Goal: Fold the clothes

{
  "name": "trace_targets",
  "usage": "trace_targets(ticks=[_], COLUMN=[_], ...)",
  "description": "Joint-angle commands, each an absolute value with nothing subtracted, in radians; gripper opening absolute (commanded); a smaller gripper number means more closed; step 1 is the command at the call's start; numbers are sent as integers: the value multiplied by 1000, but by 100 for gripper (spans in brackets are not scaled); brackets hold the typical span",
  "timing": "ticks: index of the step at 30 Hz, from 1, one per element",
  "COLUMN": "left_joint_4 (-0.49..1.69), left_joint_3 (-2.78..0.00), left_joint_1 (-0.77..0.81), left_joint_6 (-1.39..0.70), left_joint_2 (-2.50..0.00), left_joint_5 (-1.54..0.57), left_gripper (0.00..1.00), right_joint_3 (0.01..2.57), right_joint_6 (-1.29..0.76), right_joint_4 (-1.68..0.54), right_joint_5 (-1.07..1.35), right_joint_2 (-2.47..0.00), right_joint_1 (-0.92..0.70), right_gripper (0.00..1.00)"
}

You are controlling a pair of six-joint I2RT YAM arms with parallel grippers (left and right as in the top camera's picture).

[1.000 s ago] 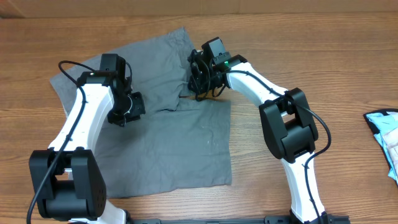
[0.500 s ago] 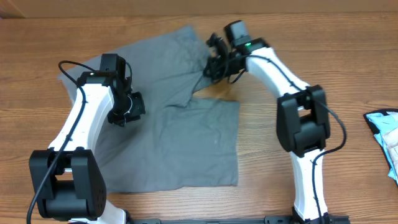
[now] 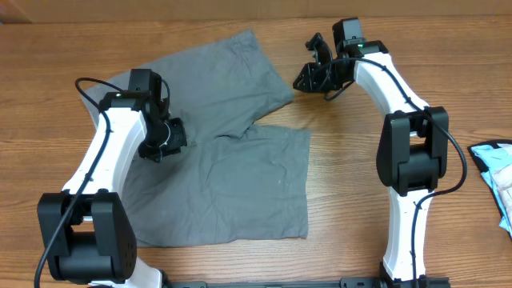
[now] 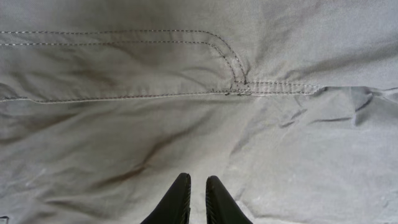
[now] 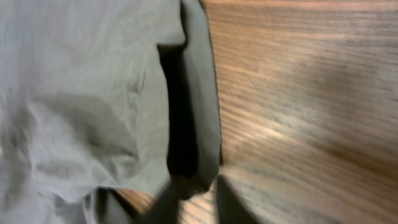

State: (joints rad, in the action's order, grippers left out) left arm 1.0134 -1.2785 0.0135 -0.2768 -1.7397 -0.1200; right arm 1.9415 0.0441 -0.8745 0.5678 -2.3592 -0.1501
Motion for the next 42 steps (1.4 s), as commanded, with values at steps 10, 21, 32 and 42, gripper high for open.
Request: trace_targets(ticks=[10,21,32,42], left_joint_4=[1013,1018,994,910], left_joint_3=[-1296,-1296,-1296,-1296], left_joint_1=[21,21,21,21], left_joint_6=[-253,-245,-238,-215], left_joint_2=[-1739,-1739,-1739,-1739], left_joint_5=[-124,-123,-124,-192], left_gripper=[14,15,18,4], right_joint_3=[1883,1858,1870,2019], right_joint_6=[87,74,80,-17], right_joint_4=[-827,-839,-913,-912], right_joint_5=[604,526,378,687], right_joint_2=[-2365,-2366,-2360,-2307], right_joint_1=[-185,-160,-113,-142], right_gripper=[85,4,84,20])
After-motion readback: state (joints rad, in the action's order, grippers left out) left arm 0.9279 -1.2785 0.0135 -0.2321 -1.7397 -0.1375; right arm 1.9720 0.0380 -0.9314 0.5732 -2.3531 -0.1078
